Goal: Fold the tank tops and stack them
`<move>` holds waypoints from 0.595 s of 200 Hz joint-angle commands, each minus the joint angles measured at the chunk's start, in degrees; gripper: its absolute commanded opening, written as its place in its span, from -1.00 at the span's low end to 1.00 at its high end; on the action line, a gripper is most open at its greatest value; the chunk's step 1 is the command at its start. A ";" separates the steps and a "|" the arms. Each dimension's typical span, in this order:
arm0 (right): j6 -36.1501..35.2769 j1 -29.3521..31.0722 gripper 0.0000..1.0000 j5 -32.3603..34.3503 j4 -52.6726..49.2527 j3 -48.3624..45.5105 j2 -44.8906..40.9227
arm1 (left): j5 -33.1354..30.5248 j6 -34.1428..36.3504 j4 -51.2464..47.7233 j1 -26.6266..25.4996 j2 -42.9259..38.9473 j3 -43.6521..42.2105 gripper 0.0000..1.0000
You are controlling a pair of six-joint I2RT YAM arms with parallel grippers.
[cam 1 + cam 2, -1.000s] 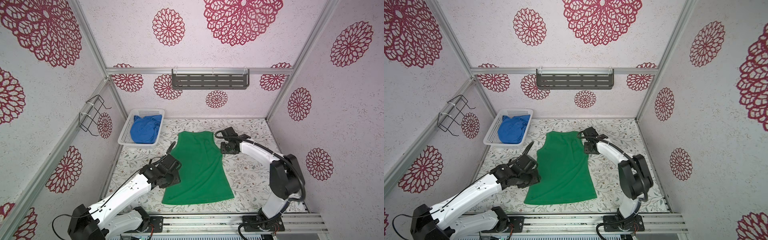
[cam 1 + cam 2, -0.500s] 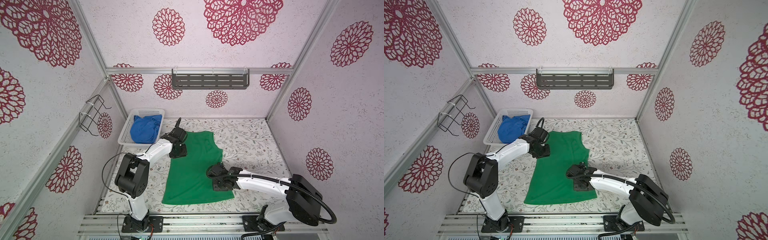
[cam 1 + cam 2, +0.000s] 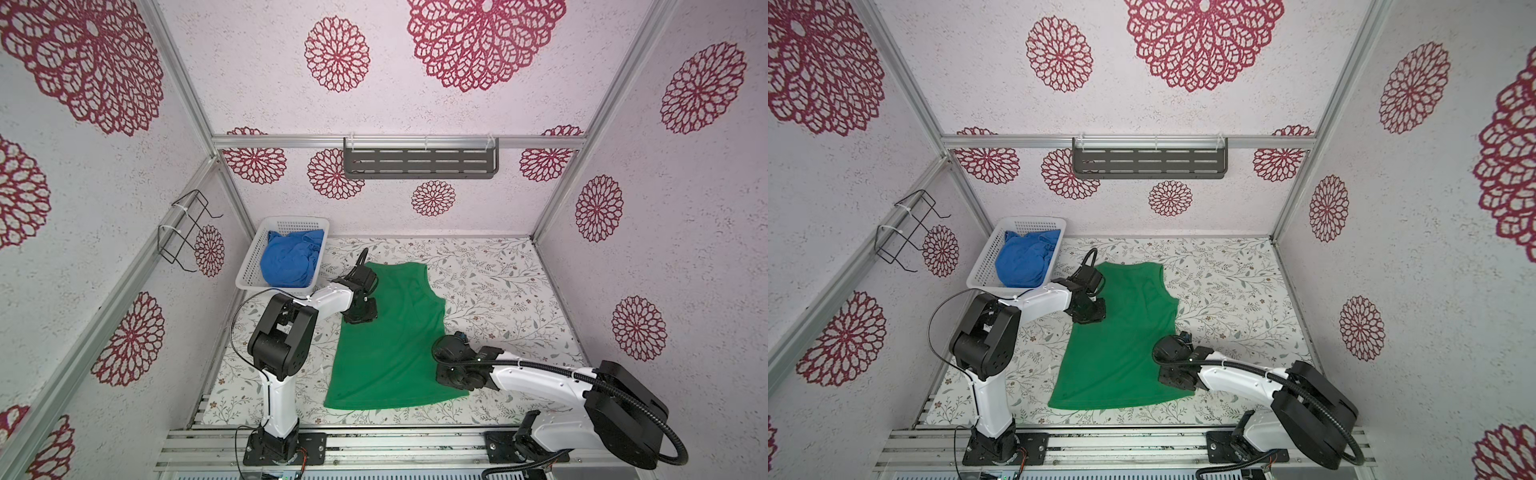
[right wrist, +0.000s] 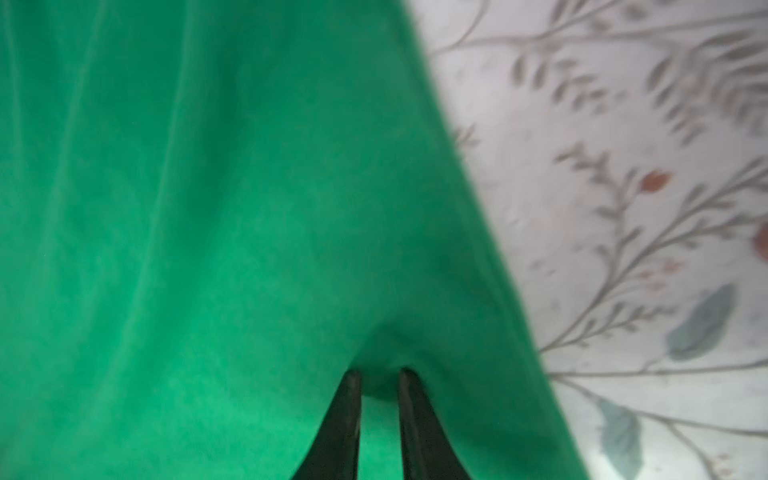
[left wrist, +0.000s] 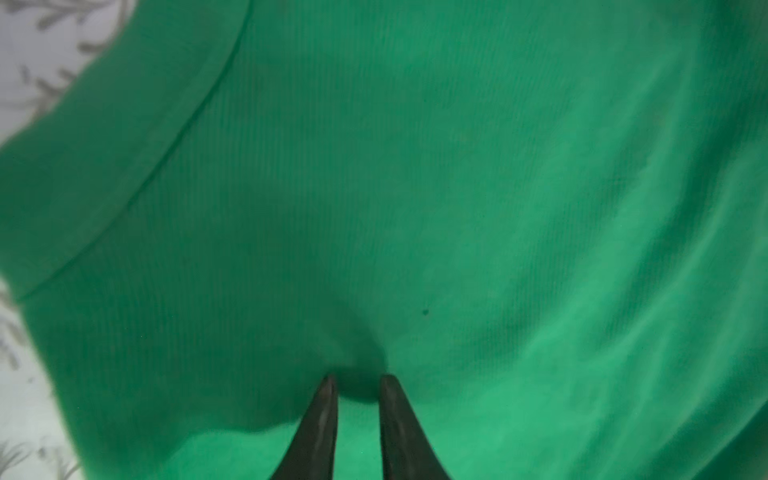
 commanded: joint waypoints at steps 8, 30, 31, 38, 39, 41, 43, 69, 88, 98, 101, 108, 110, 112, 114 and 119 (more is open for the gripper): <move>-6.86 -9.33 -0.55 3.98 -8.26 -1.72 -0.86 | -1.07 -2.86 1.63 0.38 -4.48 -9.62 -0.57; -13.56 -16.26 -0.54 4.15 -7.52 0.32 0.77 | -0.78 -6.43 4.56 0.19 -8.77 -17.22 -0.58; -13.85 -16.55 -0.54 4.09 -7.41 0.43 0.96 | -0.74 -6.43 4.80 0.12 -9.05 -17.55 -0.58; -15.67 -18.31 -0.54 3.64 -6.46 1.21 2.49 | -0.76 -7.89 5.69 -0.12 -10.89 -19.89 -0.58; -15.91 -18.45 -0.54 3.52 -6.31 1.36 2.75 | -0.77 -8.09 5.80 -0.17 -11.12 -20.33 -0.58; -16.47 -18.97 -0.54 3.44 -6.04 1.69 3.27 | -0.75 -8.50 5.90 -0.27 -11.69 -21.10 -0.58; -16.90 -19.29 -0.54 3.31 -5.71 1.88 3.82 | -0.82 -8.82 6.15 -0.30 -12.21 -21.76 -0.58; -23.19 -23.51 -0.55 2.45 -2.19 8.03 12.47 | -1.96 -14.02 6.09 -2.78 -19.74 -29.34 -0.58; -28.25 -26.93 -0.57 2.77 -2.26 15.22 19.17 | -3.47 -19.16 5.15 -6.22 -25.53 -34.40 -0.58; -30.66 -28.82 -0.57 3.33 -2.91 19.45 22.28 | -4.26 -22.34 4.88 -8.19 -28.50 -36.72 -0.57; -31.39 -29.31 -0.57 3.54 -3.23 20.75 23.12 | -4.42 -23.21 4.86 -8.66 -29.49 -37.20 -0.57; -32.90 -30.54 -0.57 4.24 -4.08 23.83 24.55 | -4.90 -25.07 4.62 -9.90 -31.52 -38.32 -0.55; -33.33 -30.89 -0.57 4.45 -4.40 24.71 24.91 | -4.98 -25.49 4.49 -10.17 -32.02 -38.52 -0.54; -33.68 -31.13 -0.57 4.64 -4.75 25.52 25.27 | -5.11 -25.99 4.39 -10.51 -32.62 -38.70 -0.54; -34.08 -31.41 -0.57 4.88 -5.14 26.39 25.55 | -5.21 -26.38 4.23 -10.79 -33.13 -38.83 -0.53; -35.12 -31.87 -0.56 5.52 -6.18 28.51 26.11 | -5.58 -27.21 3.57 -11.41 -34.38 -38.83 -0.51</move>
